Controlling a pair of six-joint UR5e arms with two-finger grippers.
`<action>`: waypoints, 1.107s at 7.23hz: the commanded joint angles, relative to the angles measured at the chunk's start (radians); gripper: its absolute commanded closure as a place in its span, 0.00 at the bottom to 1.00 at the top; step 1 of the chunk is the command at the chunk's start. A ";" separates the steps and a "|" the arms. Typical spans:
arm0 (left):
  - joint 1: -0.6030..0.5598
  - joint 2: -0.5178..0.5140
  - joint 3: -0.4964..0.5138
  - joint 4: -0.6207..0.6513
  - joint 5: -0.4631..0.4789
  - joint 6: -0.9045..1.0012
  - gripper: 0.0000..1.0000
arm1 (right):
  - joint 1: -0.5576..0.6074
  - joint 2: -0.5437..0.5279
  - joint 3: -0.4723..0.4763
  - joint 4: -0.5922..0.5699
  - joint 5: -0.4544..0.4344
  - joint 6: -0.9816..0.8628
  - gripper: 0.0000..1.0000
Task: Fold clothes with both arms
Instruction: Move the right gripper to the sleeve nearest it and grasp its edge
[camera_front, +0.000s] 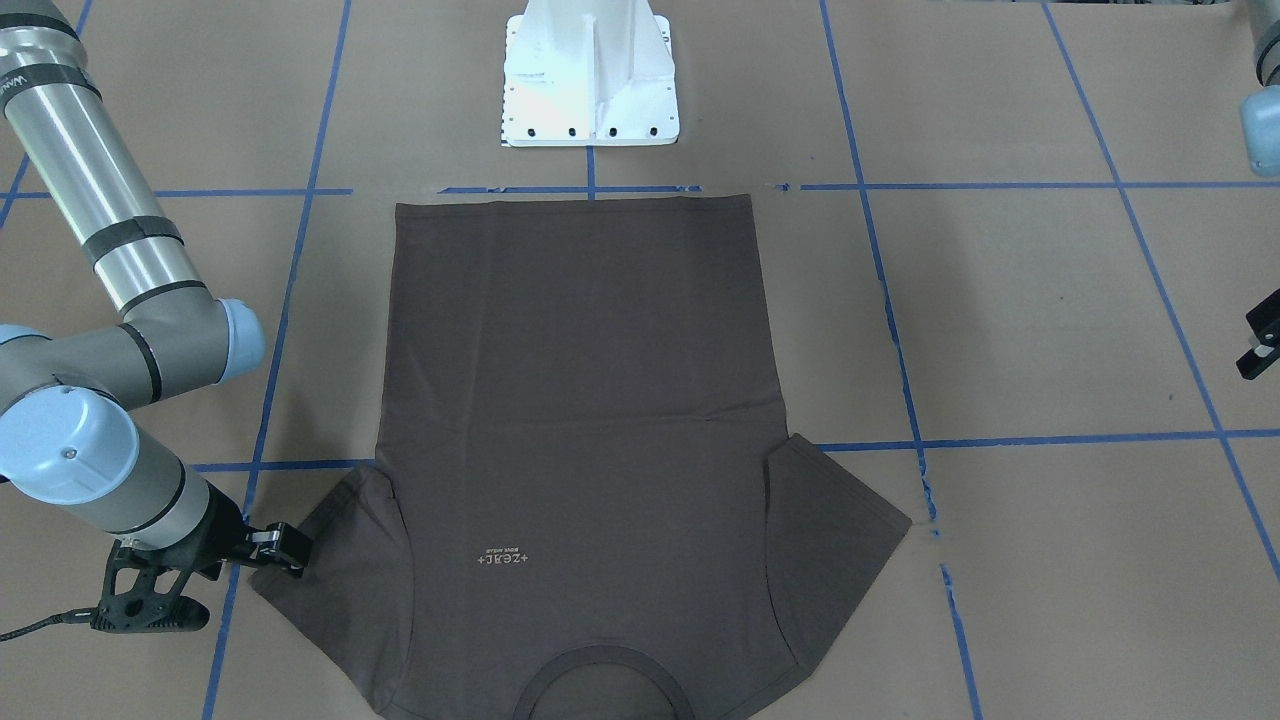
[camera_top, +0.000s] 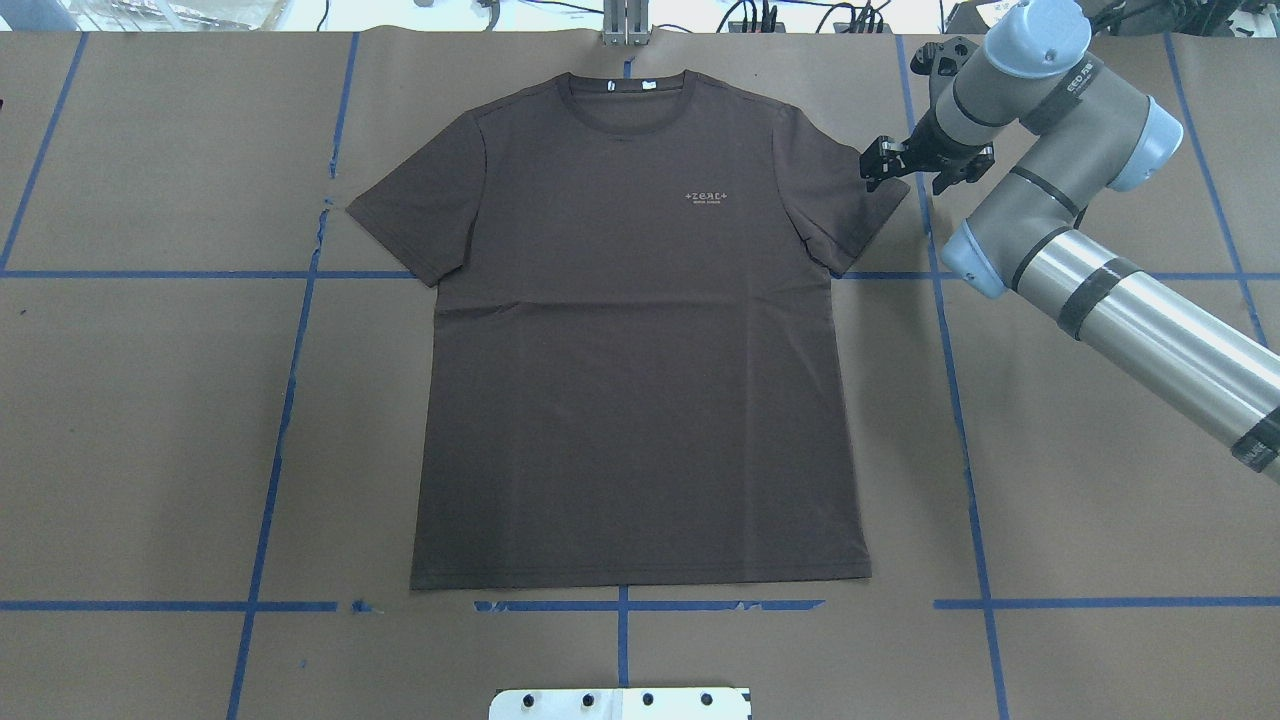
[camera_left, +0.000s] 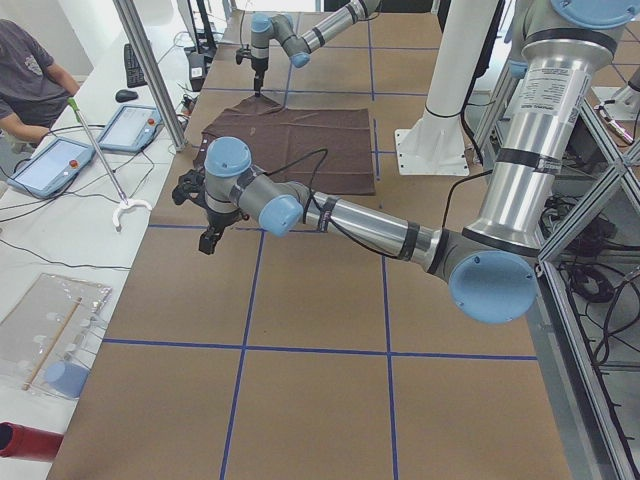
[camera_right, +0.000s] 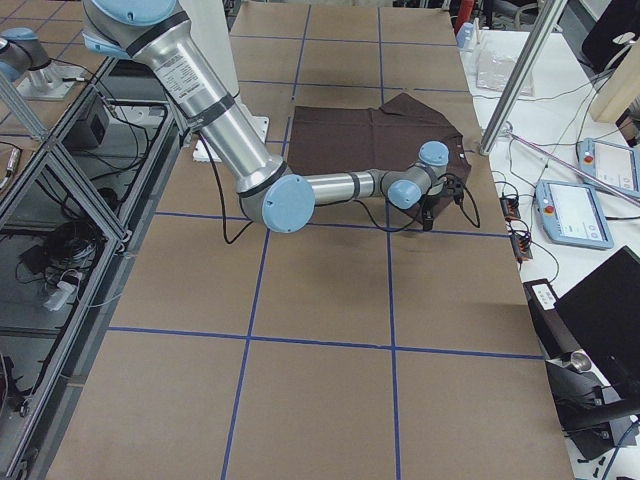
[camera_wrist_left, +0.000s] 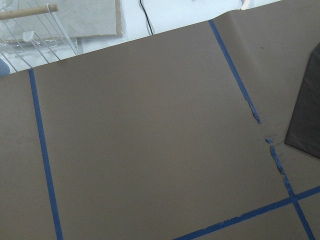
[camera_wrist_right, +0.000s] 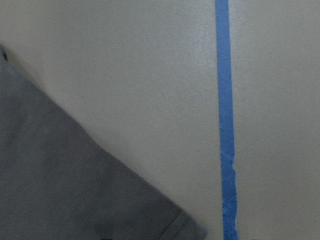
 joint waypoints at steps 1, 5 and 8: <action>-0.001 0.001 -0.002 0.001 0.000 0.002 0.00 | -0.005 0.013 -0.025 -0.001 -0.009 0.000 0.22; 0.000 0.001 -0.001 0.003 0.000 0.002 0.00 | -0.005 0.022 -0.025 -0.001 -0.007 -0.006 1.00; 0.000 -0.001 0.001 0.003 0.000 -0.001 0.00 | -0.005 0.045 -0.011 -0.002 -0.006 -0.005 1.00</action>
